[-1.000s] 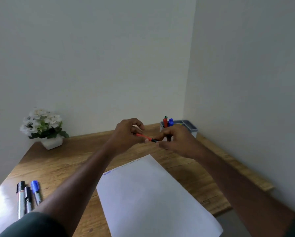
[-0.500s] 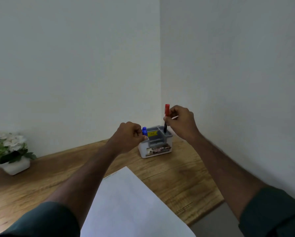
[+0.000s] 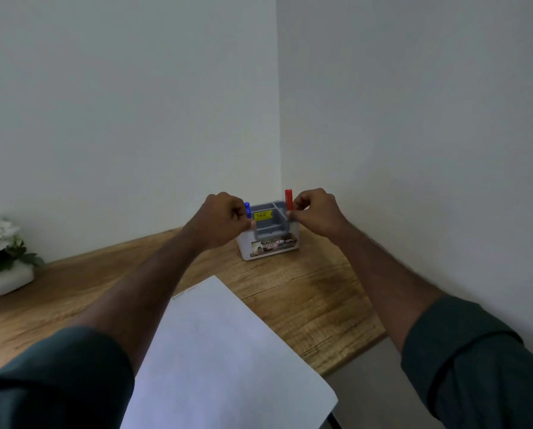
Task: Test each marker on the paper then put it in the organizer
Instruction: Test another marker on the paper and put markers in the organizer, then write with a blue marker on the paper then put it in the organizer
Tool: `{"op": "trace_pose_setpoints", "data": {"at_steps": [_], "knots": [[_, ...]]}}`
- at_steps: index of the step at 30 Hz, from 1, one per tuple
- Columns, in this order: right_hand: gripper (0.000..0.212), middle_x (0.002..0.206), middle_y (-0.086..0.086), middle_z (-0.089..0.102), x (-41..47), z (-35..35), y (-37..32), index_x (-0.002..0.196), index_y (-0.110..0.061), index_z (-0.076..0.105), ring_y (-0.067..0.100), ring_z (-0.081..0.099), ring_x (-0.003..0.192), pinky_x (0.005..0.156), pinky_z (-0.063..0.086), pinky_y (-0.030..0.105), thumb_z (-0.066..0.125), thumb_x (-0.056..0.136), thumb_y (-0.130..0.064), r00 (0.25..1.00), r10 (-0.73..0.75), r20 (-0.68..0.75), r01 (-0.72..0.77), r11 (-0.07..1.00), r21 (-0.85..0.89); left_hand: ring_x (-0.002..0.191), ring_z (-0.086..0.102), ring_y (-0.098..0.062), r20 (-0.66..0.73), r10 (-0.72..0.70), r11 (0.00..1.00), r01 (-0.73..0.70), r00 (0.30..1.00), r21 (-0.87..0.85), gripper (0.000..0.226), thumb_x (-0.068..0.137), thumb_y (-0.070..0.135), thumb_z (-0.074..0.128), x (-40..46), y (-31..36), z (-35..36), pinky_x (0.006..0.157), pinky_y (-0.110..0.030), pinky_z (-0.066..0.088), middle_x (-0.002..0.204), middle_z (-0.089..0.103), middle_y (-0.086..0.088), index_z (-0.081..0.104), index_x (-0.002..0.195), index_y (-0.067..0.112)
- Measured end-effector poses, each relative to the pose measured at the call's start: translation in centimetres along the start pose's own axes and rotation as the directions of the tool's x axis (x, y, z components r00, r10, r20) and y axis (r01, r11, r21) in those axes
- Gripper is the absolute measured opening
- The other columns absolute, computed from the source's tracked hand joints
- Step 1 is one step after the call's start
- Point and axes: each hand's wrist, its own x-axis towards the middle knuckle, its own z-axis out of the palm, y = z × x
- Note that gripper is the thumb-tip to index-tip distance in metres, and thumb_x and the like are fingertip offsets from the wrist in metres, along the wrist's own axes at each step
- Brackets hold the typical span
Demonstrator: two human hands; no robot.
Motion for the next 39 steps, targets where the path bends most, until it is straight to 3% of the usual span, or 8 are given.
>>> {"op": "trace_pose_setpoints", "data": {"at_steps": [4, 7, 10, 15, 18, 26, 33, 39], "knots": [[0.019, 0.084, 0.002, 0.069, -0.5, -0.1, -0.2, 0.090, -0.010, 0.074, 0.010, 0.061, 0.076, 0.060, 0.039, 0.011, 0.085, 0.075, -0.015, 0.995, -0.035, -0.092, 0.036, 0.999, 0.007, 0.051, 0.043, -0.005, 0.002, 0.022, 1.000, -0.022, 1.000, -0.013, 0.026, 0.086, 0.016, 0.075, -0.6, 0.4, -0.5, 0.053, -0.019, 0.032, 0.056, 0.051, 0.006, 0.059, 0.065, 0.013], [0.018, 0.077, 0.002, 0.065, -1.4, -0.1, -1.5, 0.080, -0.012, 0.066, 0.009, 0.057, 0.069, 0.058, 0.040, 0.010, 0.084, 0.074, -0.010, 0.955, -0.105, -0.277, 0.126, 0.990, 0.060, 0.050, 0.043, -0.005, 0.000, 0.010, 1.000, -0.010, 1.000, -0.024, 0.025, 0.086, 0.017, 0.075, -1.7, 0.3, -1.0, 0.055, -0.020, 0.032, 0.055, 0.051, 0.005, 0.060, 0.066, 0.012], [0.021, 0.065, -0.001, 0.059, -3.6, 1.0, -4.2, 0.070, -0.012, 0.061, 0.003, 0.051, 0.057, 0.054, 0.041, 0.005, 0.078, 0.077, -0.002, 0.939, -0.186, -0.289, 0.228, 0.966, 0.121, 0.048, 0.046, -0.004, -0.017, -0.021, 1.000, 0.021, 1.000, -0.009, 0.025, 0.084, 0.016, 0.076, -4.0, -0.6, -1.8, 0.057, -0.021, 0.035, 0.053, 0.051, 0.009, 0.061, 0.065, 0.014], [0.027, 0.056, -0.006, 0.056, -7.7, 6.6, -9.7, 0.063, -0.018, 0.056, 0.004, 0.052, 0.054, 0.051, 0.039, 0.011, 0.072, 0.072, 0.002, 0.927, -0.347, -0.144, 0.367, 0.919, 0.145, 0.044, 0.044, -0.003, -0.076, -0.148, 0.989, 0.149, 0.986, 0.008, 0.033, 0.080, 0.020, 0.082, -9.3, -3.7, -4.7, 0.048, -0.013, 0.032, 0.045, 0.044, 0.010, 0.057, 0.059, 0.018], [0.030, 0.060, -0.006, 0.060, -9.7, 10.9, -13.1, 0.060, -0.024, 0.053, 0.004, 0.053, 0.055, 0.056, 0.045, 0.022, 0.071, 0.072, -0.003, 0.900, -0.425, 0.097, 0.408, 0.900, 0.155, 0.044, 0.039, -0.006, -0.124, -0.225, 0.973, 0.229, 0.966, 0.018, 0.032, 0.079, 0.021, 0.082, -13.7, -6.2, -7.3, 0.048, -0.016, 0.031, 0.046, 0.043, 0.009, 0.058, 0.059, 0.017], [0.010, 0.074, -0.008, 0.067, -15.5, 20.7, -21.0, 0.075, -0.020, 0.069, 0.005, 0.062, 0.069, 0.062, 0.049, 0.025, 0.076, 0.081, -0.018, 0.636, -0.453, 0.625, 0.510, 0.854, 0.101, 0.049, 0.038, -0.011, -0.327, -0.434, 0.867, 0.488, 0.839, 0.100, 0.034, 0.078, 0.028, 0.082, -27.0, -12.7, -13.9, 0.053, -0.028, 0.038, 0.049, 0.047, 0.008, 0.057, 0.057, 0.016], [0.026, 0.081, 0.002, 0.071, -19.6, 26.1, -25.9, 0.075, -0.015, 0.071, 0.018, 0.067, 0.076, 0.066, 0.056, 0.030, 0.074, 0.078, -0.040, 0.601, -0.394, 0.695, 0.514, 0.857, 0.041, 0.064, 0.061, -0.026, -0.459, -0.586, 0.718, 0.691, 0.667, 0.087, 0.023, 0.077, 0.028, 0.082, -34.0, -16.5, -16.0, 0.058, -0.029, 0.043, 0.061, 0.065, 0.002, 0.066, 0.063, 0.021], [0.022, 0.091, 0.006, 0.062, -21.4, 26.8, -26.7, 0.078, -0.017, 0.058, 0.023, 0.060, 0.077, 0.059, 0.048, 0.031, 0.065, 0.074, -0.036, 0.626, -0.290, 0.723, 0.507, 0.857, -0.095, 0.059, 0.056, -0.018, -0.405, -0.584, 0.748, 0.661, 0.703, 0.069, 0.029, 0.077, 0.023, 0.082, -33.9, -16.9, -14.9, 0.060, -0.028, 0.045, 0.059, 0.061, 0.007, 0.060, 0.059, 0.029]]}}
